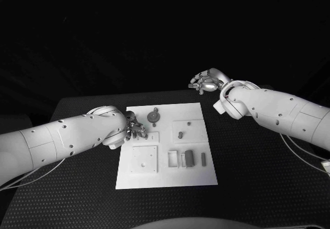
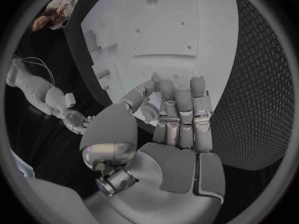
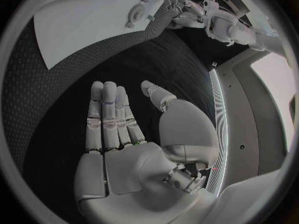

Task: Assemble the parts on the task board

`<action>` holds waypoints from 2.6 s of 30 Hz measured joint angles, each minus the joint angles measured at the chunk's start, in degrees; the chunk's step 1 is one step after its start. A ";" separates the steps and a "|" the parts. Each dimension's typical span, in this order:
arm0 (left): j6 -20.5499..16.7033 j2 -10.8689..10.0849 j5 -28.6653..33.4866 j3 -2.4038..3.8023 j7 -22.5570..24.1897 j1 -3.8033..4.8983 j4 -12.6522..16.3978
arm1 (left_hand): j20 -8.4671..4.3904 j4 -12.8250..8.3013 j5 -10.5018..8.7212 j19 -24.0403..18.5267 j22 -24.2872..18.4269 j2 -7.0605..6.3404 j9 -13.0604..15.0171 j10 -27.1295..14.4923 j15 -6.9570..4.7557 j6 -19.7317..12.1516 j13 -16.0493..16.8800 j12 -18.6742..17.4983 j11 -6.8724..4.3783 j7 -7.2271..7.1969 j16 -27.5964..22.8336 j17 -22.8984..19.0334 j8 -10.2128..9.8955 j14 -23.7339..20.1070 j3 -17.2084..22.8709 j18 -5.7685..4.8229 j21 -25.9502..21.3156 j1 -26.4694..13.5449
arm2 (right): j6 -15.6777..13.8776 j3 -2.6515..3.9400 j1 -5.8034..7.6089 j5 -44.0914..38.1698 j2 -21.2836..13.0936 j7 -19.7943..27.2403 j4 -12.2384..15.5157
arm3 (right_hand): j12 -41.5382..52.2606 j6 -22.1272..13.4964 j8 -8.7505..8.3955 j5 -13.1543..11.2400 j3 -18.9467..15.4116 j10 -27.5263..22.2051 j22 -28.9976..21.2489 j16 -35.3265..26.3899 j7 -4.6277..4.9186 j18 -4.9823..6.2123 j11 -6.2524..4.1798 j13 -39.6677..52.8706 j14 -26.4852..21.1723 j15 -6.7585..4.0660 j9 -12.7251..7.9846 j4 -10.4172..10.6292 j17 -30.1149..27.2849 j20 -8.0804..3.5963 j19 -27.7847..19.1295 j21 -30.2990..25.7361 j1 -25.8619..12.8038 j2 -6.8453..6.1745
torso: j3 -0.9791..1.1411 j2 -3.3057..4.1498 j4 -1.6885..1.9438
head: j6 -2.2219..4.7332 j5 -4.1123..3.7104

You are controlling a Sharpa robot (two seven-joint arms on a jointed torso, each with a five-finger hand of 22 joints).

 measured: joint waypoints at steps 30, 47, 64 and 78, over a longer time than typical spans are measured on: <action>2.75 0.54 -0.26 0.03 -0.51 0.02 -0.49 | -0.42 0.31 -1.02 0.00 0.00 0.55 -0.01 -0.09 -0.38 0.10 0.31 0.39 -0.15 0.01 0.00 -0.01 0.00 0.04 0.15 0.00 0.66 -0.55 | 0.00 0.00 0.00 0.01 0.01 0.00 0.00 | 0.22 -0.21 0.00 0.00 0.00 0.00 0.09 -0.23 -0.01 0.00 0.00 -0.11 0.00 0.00 -0.04 0.00 0.10 0.00 0.00 -0.23 0.00 0.00 | -0.02 -0.04 0.04 | 0.00 -0.01; 2.36 0.75 -0.06 0.00 -0.48 0.01 -0.63 | -0.61 1.24 -2.09 -0.23 0.02 0.61 -0.01 -0.12 -0.37 0.10 0.37 0.39 -0.11 0.01 0.22 -0.06 0.44 0.03 -0.09 0.00 0.89 -0.61 | 0.00 0.00 0.00 0.01 0.05 0.00 -0.07 | 0.22 -0.21 0.00 0.00 0.00 0.01 0.14 -0.23 -0.03 0.00 0.00 -0.16 0.21 -0.19 -0.03 0.00 0.16 0.00 0.00 -0.23 0.00 0.00 | 0.01 -0.04 0.01 | -0.01 -0.04; 2.36 1.11 0.76 0.01 0.18 -0.02 -0.43 | -1.26 5.18 -10.76 -1.04 0.00 -3.10 4.97 -0.73 -0.94 3.86 0.49 0.39 -0.54 -1.14 0.45 -0.37 1.93 -0.52 -0.77 0.01 1.33 -4.01 | 0.01 0.00 0.00 0.01 0.04 0.00 -0.09 | 0.22 -0.31 0.00 0.00 0.00 0.01 0.19 -0.23 -0.14 0.00 0.00 -0.21 0.21 -0.19 -0.08 0.00 0.21 0.00 0.00 -0.23 0.00 0.00 | 0.01 -0.04 0.01 | -0.12 -0.16; 2.36 1.10 0.88 0.02 0.30 -0.02 -0.50 | -1.25 5.18 -10.76 -1.03 -0.01 -3.10 4.97 -0.73 -0.94 3.86 0.48 0.39 -0.54 -1.14 0.44 -0.43 1.93 -0.52 -0.77 0.00 1.33 -4.01 | 0.02 0.00 0.00 0.02 0.04 0.00 -0.10 | 0.22 -0.30 0.00 0.00 0.00 0.01 0.18 -0.23 -0.15 0.00 0.00 -0.21 0.21 -0.19 -0.08 0.00 0.27 0.00 0.00 -0.23 0.00 0.00 | 0.01 -0.04 0.02 | -0.12 -0.20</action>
